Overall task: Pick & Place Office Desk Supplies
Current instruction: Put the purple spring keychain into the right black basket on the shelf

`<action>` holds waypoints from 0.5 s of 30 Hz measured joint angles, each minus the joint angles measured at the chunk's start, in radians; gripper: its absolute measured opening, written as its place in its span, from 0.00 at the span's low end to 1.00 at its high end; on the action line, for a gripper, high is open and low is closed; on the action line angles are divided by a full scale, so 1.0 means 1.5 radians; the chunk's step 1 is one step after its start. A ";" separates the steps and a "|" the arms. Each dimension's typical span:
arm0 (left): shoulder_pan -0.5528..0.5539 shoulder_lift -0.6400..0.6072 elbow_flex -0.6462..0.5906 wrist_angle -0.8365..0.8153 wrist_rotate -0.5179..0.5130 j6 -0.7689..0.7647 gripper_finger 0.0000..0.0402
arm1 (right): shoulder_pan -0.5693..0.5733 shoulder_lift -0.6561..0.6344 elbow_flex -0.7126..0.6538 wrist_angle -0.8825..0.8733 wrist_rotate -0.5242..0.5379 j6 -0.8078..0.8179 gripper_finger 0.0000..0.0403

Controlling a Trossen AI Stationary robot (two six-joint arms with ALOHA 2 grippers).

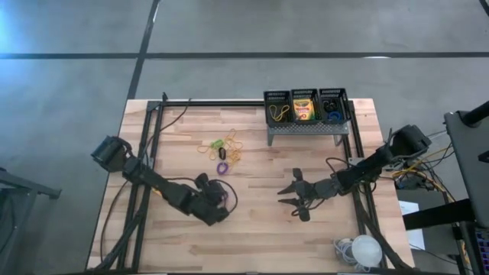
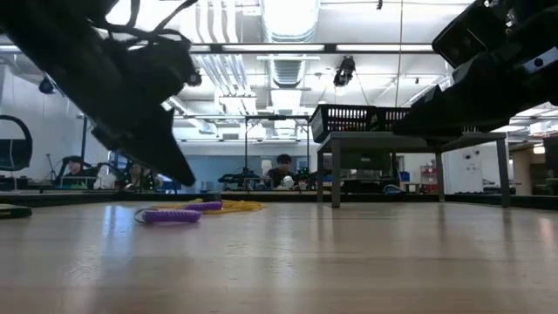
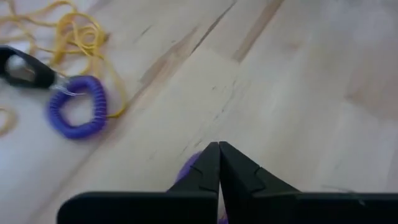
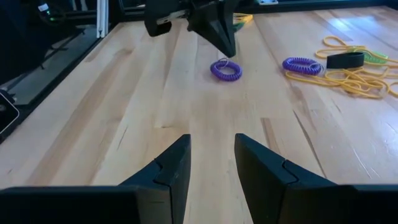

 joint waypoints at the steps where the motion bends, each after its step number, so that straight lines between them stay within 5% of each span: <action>1: -0.002 0.000 0.013 -0.037 0.001 0.008 0.02 | 0.000 0.000 0.000 0.000 0.000 0.000 0.29; 7: -0.004 0.008 -0.004 -0.060 0.008 -0.011 0.05 | 0.000 0.000 0.000 -0.003 0.000 0.000 0.29; 15: -0.003 0.008 -0.093 0.113 0.005 -0.012 0.33 | 0.000 0.001 -0.001 -0.004 0.000 0.008 0.28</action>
